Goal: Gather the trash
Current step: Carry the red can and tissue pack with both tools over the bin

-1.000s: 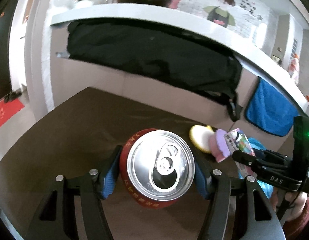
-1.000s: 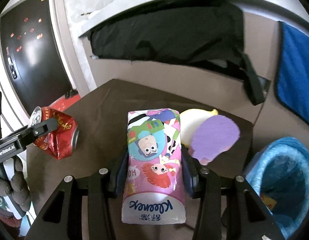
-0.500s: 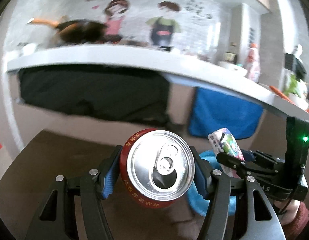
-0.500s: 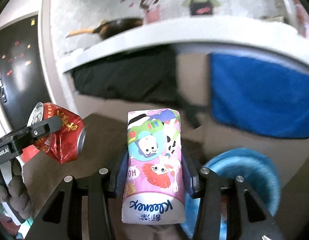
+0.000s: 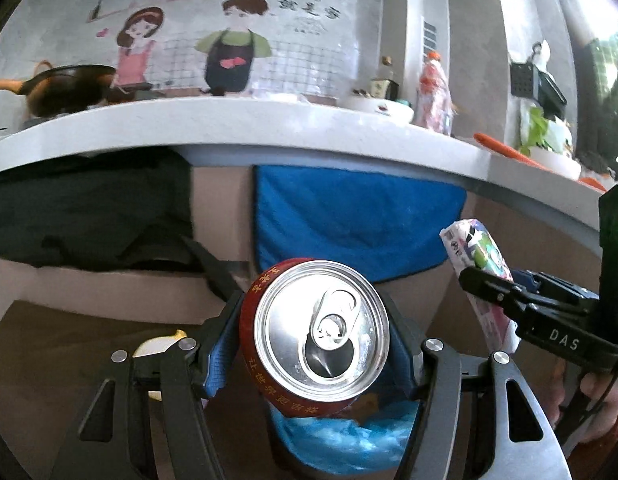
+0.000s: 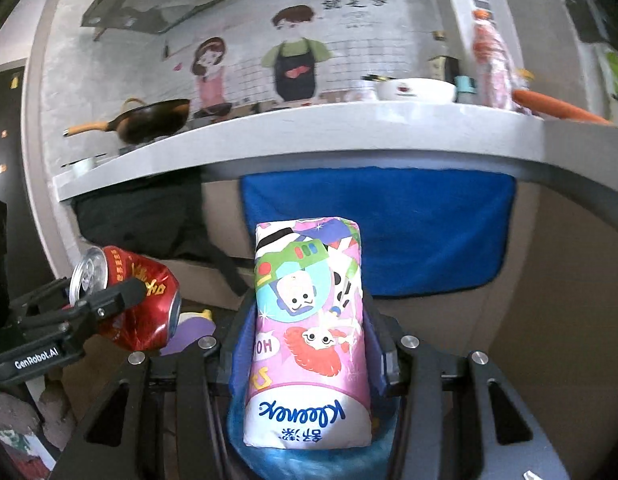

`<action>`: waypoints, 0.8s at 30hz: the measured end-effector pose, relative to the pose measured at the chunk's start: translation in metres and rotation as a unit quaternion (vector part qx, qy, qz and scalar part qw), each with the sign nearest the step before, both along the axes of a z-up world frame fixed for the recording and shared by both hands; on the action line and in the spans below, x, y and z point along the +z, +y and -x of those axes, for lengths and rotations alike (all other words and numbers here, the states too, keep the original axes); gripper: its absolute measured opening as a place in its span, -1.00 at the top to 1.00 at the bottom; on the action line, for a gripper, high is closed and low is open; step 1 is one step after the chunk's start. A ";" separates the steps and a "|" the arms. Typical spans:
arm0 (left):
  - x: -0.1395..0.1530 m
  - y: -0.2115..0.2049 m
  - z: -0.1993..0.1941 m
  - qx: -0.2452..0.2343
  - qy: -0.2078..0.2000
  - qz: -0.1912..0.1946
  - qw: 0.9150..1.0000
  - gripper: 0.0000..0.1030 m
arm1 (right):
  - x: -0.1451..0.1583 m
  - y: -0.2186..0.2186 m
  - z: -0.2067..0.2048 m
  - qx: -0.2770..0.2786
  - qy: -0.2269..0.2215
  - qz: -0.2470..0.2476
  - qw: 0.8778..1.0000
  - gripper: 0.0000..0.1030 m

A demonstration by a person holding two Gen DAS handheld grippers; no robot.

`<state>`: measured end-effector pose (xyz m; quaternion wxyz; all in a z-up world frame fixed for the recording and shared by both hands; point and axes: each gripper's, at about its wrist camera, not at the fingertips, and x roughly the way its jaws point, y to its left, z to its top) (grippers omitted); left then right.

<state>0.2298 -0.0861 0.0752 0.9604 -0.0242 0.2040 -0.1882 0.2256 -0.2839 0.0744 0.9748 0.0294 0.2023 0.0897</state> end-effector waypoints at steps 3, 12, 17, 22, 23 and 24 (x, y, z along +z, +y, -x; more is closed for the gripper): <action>-0.007 -0.008 -0.003 -0.005 0.001 -0.005 1.000 -0.24 | -0.010 -0.009 -0.005 -0.007 0.006 -0.009 1.000 0.15; -0.026 -0.021 -0.016 -0.001 -0.002 -0.007 1.000 -0.24 | -0.039 -0.024 -0.023 -0.011 0.028 -0.023 0.999 0.15; -0.043 -0.027 -0.026 -0.002 0.016 -0.004 1.000 -0.24 | -0.052 -0.026 -0.029 -0.010 0.036 -0.026 0.999 0.15; -0.064 -0.034 -0.037 -0.012 0.038 -0.001 0.999 -0.24 | -0.066 -0.031 -0.040 -0.012 0.051 -0.035 0.998 0.15; -0.067 -0.035 -0.039 -0.013 0.042 0.000 0.999 -0.24 | -0.068 -0.032 -0.042 -0.012 0.054 -0.036 0.998 0.15; -0.071 -0.036 -0.042 -0.014 0.047 0.000 0.999 -0.24 | -0.071 -0.032 -0.044 -0.013 0.058 -0.037 0.998 0.15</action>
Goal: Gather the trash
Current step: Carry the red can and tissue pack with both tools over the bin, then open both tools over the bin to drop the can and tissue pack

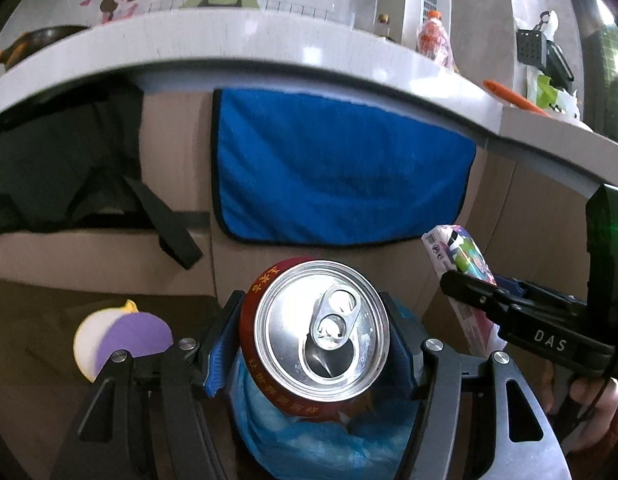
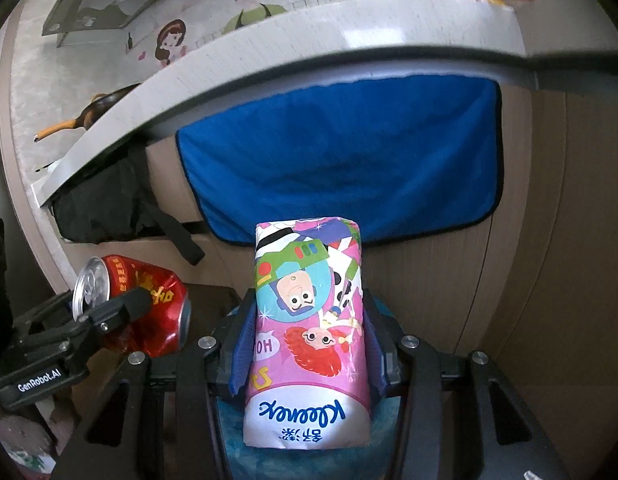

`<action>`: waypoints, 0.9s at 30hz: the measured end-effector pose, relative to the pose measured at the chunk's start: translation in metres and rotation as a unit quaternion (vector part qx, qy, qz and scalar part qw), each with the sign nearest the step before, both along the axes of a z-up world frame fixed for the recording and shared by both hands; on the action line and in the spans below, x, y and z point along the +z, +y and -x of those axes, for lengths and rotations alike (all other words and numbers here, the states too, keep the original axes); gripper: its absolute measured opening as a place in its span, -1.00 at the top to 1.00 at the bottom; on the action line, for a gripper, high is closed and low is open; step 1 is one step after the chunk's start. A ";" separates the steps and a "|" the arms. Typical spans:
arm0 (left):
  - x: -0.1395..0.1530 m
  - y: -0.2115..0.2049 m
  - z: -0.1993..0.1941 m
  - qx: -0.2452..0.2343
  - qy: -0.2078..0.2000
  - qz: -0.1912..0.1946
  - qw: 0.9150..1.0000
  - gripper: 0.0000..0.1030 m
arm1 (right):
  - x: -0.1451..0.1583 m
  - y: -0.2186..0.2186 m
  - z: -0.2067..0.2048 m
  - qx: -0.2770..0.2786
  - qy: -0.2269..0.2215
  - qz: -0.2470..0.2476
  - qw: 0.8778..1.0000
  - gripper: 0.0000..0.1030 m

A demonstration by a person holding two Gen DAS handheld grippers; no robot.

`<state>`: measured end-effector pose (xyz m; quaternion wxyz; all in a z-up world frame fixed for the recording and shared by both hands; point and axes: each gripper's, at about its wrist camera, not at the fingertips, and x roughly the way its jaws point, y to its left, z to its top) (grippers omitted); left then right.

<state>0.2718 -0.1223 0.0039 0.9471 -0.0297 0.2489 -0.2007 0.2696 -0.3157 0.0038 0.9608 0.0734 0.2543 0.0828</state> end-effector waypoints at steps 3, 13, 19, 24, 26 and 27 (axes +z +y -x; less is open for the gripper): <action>-0.011 -0.002 -0.006 -0.002 0.013 -0.001 1.000 -0.24 | -0.010 -0.001 -0.007 0.000 0.010 -0.003 1.000 0.15; -0.038 -0.004 -0.025 -0.011 0.058 0.004 0.998 -0.24 | -0.035 0.001 -0.023 0.001 0.039 -0.003 0.999 0.15; -0.049 -0.007 -0.034 -0.015 0.077 0.008 0.997 -0.24 | -0.045 -0.002 -0.028 0.001 0.049 -0.008 0.999 0.13; -0.053 -0.007 -0.039 -0.017 0.083 0.013 0.996 -0.25 | -0.051 -0.002 -0.032 0.000 0.056 -0.006 0.998 0.12; -0.055 -0.006 -0.044 -0.035 0.097 0.024 0.994 -0.25 | -0.051 -0.001 -0.035 0.001 0.057 -0.008 0.998 0.06; -0.056 -0.004 -0.048 -0.050 0.111 0.043 0.992 -0.25 | -0.052 -0.002 -0.035 -0.002 0.059 -0.012 0.998 0.03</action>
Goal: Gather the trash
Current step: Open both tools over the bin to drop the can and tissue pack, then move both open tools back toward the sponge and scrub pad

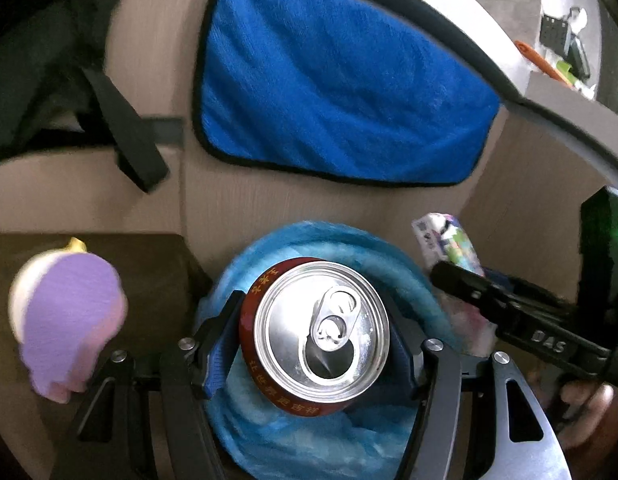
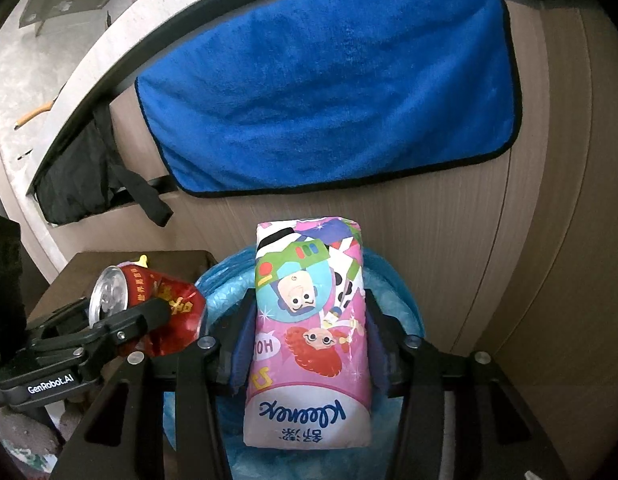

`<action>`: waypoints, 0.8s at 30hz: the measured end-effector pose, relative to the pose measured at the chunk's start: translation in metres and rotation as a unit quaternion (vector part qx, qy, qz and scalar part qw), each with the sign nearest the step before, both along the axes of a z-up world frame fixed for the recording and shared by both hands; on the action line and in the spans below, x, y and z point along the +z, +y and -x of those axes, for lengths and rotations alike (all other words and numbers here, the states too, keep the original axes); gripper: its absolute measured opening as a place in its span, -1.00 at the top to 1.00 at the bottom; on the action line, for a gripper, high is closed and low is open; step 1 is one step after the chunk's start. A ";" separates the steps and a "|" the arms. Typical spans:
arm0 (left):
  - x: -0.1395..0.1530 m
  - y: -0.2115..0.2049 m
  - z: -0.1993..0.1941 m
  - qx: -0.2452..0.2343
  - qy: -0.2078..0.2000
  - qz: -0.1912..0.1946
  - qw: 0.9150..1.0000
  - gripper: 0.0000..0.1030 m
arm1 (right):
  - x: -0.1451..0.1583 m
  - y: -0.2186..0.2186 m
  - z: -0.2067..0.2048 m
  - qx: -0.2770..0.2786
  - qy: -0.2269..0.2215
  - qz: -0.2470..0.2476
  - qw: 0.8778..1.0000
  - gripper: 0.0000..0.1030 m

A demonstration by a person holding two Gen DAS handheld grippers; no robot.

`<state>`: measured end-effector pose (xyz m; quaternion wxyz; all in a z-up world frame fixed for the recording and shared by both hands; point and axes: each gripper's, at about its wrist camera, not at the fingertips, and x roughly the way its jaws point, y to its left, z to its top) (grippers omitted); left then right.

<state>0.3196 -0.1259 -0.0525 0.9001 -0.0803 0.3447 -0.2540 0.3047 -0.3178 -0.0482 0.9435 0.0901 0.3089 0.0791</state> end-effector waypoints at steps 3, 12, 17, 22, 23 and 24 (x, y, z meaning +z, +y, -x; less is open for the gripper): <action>0.002 0.010 -0.006 0.005 0.012 0.019 1.000 -0.60 | 0.000 -0.006 -0.001 -0.010 0.007 -0.012 1.000 -0.02; 0.042 0.054 0.005 0.048 -0.041 0.030 0.998 -0.80 | 0.017 0.001 0.010 -0.019 -0.006 0.002 1.000 -0.13; 0.062 0.113 0.015 0.101 -0.072 0.013 0.992 -0.87 | 0.030 0.027 0.016 0.002 -0.018 0.022 1.000 -0.16; 0.057 0.183 0.020 0.158 -0.054 -0.013 0.986 -0.88 | 0.033 0.065 0.014 0.042 -0.016 0.017 0.999 -0.18; 0.054 0.193 0.020 0.164 -0.047 -0.020 0.985 -0.88 | 0.033 0.074 0.013 0.051 -0.014 0.017 0.998 -0.18; 0.050 0.205 0.021 0.171 -0.041 -0.027 0.984 -0.89 | 0.033 0.086 0.010 0.063 -0.012 0.016 0.998 -0.18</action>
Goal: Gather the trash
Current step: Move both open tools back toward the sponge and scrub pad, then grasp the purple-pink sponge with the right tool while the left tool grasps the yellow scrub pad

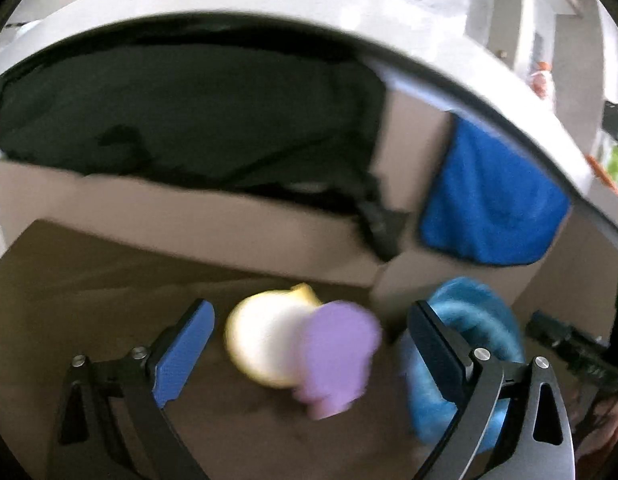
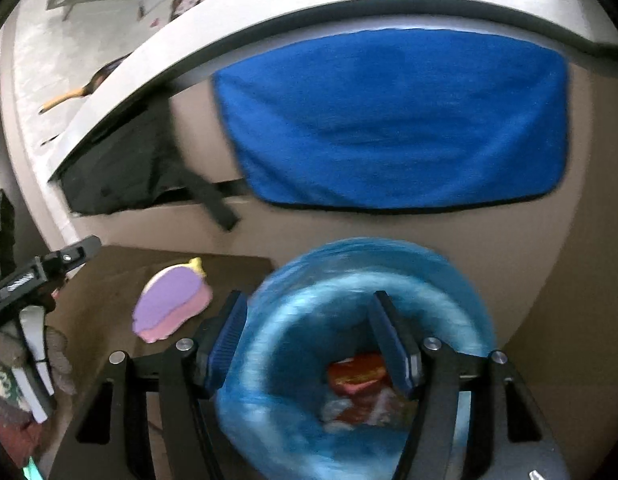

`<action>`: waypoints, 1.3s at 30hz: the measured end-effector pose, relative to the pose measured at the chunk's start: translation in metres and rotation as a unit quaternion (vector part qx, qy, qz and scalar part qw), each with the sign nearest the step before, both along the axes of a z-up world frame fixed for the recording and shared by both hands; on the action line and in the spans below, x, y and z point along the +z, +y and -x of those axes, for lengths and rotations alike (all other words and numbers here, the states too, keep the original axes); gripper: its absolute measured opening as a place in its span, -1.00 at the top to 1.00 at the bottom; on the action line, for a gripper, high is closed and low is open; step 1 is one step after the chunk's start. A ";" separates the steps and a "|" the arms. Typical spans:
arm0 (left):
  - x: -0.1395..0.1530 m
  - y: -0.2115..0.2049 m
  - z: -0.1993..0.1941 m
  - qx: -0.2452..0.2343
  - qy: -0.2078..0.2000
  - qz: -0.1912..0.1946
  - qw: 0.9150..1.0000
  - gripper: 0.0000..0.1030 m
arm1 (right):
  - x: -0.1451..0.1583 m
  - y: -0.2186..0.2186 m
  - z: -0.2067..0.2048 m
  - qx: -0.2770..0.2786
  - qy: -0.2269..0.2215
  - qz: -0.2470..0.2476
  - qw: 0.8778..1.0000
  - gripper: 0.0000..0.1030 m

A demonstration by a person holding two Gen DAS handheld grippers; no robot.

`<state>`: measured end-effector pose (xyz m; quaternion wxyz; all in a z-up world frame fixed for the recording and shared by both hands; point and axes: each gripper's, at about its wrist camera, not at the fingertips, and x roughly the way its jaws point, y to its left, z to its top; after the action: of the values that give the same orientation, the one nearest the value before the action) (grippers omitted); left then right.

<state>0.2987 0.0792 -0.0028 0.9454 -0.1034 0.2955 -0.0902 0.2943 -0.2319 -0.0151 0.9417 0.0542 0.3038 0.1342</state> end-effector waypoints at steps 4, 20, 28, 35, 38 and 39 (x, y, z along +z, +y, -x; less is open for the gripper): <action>-0.023 0.034 0.005 0.012 0.033 0.004 0.999 -0.89 | -0.005 0.042 -0.012 0.041 0.020 -0.008 0.999 -0.18; -0.048 0.148 0.035 0.080 0.064 0.026 0.994 -0.86 | -0.078 0.152 -0.094 0.058 0.153 -0.077 0.984 -0.26; -0.059 0.144 0.027 0.049 0.071 0.042 0.995 -0.81 | -0.079 0.185 -0.106 0.072 0.140 -0.028 0.987 -0.45; -0.061 0.119 0.016 0.027 0.069 0.036 0.997 -0.80 | -0.071 0.180 -0.098 0.100 0.123 -0.031 0.987 0.16; -0.063 0.104 0.002 0.006 0.075 0.039 0.996 -0.80 | -0.054 0.167 -0.086 0.108 0.092 -0.020 0.990 0.43; -0.064 0.097 -0.005 -0.005 0.078 0.042 0.996 -0.79 | -0.050 0.162 -0.084 0.106 0.087 -0.020 0.990 0.43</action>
<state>0.3036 0.1758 -0.0670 0.9141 -0.1478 0.3645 -0.0987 0.3788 -0.0697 -0.0652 0.8908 0.0524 0.3860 0.2342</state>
